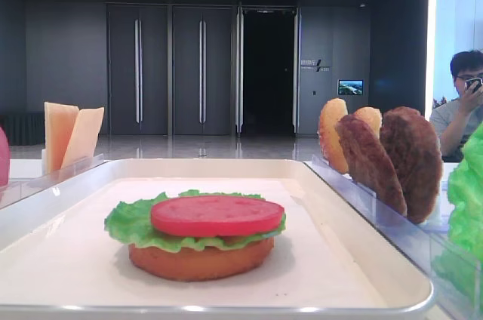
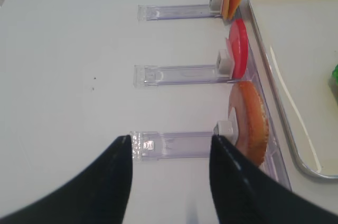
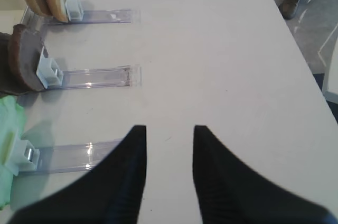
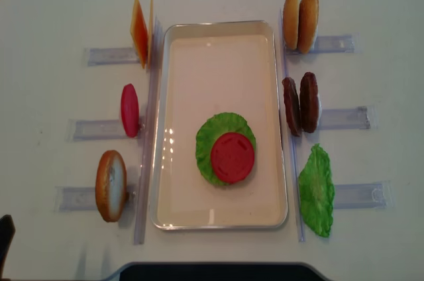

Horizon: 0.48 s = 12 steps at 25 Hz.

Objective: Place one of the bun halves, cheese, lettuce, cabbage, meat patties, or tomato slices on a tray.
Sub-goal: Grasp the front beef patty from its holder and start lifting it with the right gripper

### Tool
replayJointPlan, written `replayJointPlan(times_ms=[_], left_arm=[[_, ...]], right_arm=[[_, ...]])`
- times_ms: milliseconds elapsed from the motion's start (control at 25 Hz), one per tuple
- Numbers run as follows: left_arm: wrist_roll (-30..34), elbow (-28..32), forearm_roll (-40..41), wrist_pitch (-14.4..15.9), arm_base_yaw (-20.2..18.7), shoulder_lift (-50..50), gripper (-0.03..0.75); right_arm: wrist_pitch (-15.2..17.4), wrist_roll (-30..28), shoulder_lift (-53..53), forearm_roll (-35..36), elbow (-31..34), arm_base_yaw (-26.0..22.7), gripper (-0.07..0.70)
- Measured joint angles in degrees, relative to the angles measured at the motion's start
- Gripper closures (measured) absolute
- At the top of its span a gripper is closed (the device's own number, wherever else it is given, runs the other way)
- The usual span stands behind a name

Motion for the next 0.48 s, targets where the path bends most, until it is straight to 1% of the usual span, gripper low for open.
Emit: replayJointPlan(times_ms=[480], left_arm=[[-0.1, 0.0, 0.0, 0.0, 0.0, 0.0, 0.351]], right_arm=[[0.0, 0.0, 0.0, 0.0, 0.0, 0.0, 0.389]])
